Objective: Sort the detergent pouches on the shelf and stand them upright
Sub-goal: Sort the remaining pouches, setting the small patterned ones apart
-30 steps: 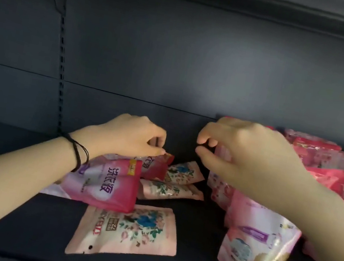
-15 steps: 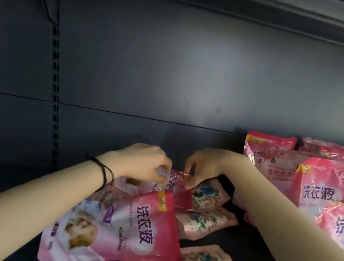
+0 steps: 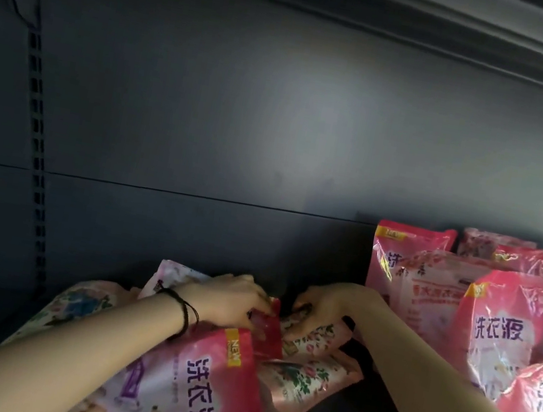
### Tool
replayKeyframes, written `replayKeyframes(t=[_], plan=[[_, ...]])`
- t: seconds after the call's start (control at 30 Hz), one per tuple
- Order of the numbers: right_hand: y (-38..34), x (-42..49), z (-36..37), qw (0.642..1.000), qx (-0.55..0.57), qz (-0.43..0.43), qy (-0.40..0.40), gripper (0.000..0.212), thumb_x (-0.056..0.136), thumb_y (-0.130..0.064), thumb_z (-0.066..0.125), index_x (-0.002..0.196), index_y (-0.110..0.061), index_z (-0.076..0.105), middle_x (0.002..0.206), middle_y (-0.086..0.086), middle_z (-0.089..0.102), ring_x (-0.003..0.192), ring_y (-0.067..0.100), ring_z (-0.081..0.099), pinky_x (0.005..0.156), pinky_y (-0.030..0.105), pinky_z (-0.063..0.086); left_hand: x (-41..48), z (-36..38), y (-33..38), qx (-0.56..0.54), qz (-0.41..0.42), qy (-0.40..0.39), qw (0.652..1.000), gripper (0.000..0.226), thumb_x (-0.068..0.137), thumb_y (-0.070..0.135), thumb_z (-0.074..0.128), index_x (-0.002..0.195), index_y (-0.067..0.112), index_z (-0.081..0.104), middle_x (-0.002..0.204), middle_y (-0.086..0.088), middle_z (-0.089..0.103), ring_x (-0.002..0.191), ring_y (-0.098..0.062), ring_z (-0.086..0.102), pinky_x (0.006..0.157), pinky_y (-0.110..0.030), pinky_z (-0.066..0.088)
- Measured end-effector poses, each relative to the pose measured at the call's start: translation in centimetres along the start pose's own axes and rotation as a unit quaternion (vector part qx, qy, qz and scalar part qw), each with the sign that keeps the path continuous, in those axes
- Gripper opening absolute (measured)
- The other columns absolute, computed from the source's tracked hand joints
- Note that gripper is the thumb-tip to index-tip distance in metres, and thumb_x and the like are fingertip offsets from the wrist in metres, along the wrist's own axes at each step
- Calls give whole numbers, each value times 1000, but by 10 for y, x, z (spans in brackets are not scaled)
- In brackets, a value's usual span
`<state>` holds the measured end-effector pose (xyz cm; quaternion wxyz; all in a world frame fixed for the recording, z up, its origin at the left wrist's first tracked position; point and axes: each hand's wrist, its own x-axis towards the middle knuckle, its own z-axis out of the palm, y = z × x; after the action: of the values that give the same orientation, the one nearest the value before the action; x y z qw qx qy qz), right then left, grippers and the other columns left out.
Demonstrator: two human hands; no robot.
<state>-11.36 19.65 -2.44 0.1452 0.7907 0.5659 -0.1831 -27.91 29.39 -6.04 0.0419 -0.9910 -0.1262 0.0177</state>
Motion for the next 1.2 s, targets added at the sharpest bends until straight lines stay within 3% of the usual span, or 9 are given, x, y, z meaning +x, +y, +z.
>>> replayKeyframes(t=[0.13,0.33,0.43,0.53,0.8,0.9,1.03,1.13,1.2], plan=[[-5,-4,-1,998,-46,-8,-39,88,71,-73,61,144,-31,36,153,-1,31,137,27,33,109,46,34,-23,2,-4,-13,18,-2,1000,45,97,15,46,137,35,50,143,10,47,116,-19,43,98,-37,41],[-19,-6,0,996,-37,-52,-57,72,77,-63,64,137,-29,45,148,1,38,131,27,40,99,38,39,-60,5,-12,-41,7,-14,999,47,96,9,47,134,35,52,138,10,46,114,-11,39,97,-21,35],[-23,-7,3,997,-23,-57,-52,71,75,-63,65,134,-27,48,143,2,43,126,26,44,97,37,42,-66,-2,-9,-79,-1,-37,996,36,96,34,52,131,39,53,132,8,49,116,-11,40,97,-19,32],[-23,-7,7,997,5,-52,-48,73,73,-65,67,132,-27,49,139,2,47,122,25,48,100,42,44,-59,-10,-5,-102,-35,-47,993,46,88,61,50,131,43,52,130,8,52,120,-11,45,102,-33,40],[-21,-10,7,996,52,-57,-39,73,69,-64,70,127,-24,50,131,1,50,114,23,51,94,38,48,-31,-6,8,-82,-60,-38,994,65,81,74,47,136,40,45,123,6,50,118,-13,41,89,-30,40],[-23,-15,5,995,60,-59,-45,69,73,-62,68,124,-17,55,118,2,56,102,18,55,78,28,47,-22,-4,14,-90,-57,-49,993,57,81,69,54,126,35,56,117,5,48,114,-16,39,92,-32,39],[-25,-25,-2,992,105,-65,-26,51,85,-51,62,117,-11,63,110,4,64,97,17,60,84,29,49,-16,-12,12,-248,-72,-85,962,29,77,48,74,98,30,65,107,6,59,102,-13,55,88,-31,51],[-27,-36,-9,984,155,-84,-24,44,87,-40,64,121,-11,64,114,8,68,103,22,65,89,32,52,-16,-18,9,-353,-94,-117,924,24,76,32,79,91,25,61,90,5,67,86,-13,64,76,-28,54],[-27,-43,-18,981,172,-91,-12,42,85,-36,68,119,-12,65,108,6,70,99,21,67,88,33,54,-15,-22,7,-382,-93,-92,915,24,76,28,80,89,25,61,85,6,68,80,-11,64,68,-22,53]])
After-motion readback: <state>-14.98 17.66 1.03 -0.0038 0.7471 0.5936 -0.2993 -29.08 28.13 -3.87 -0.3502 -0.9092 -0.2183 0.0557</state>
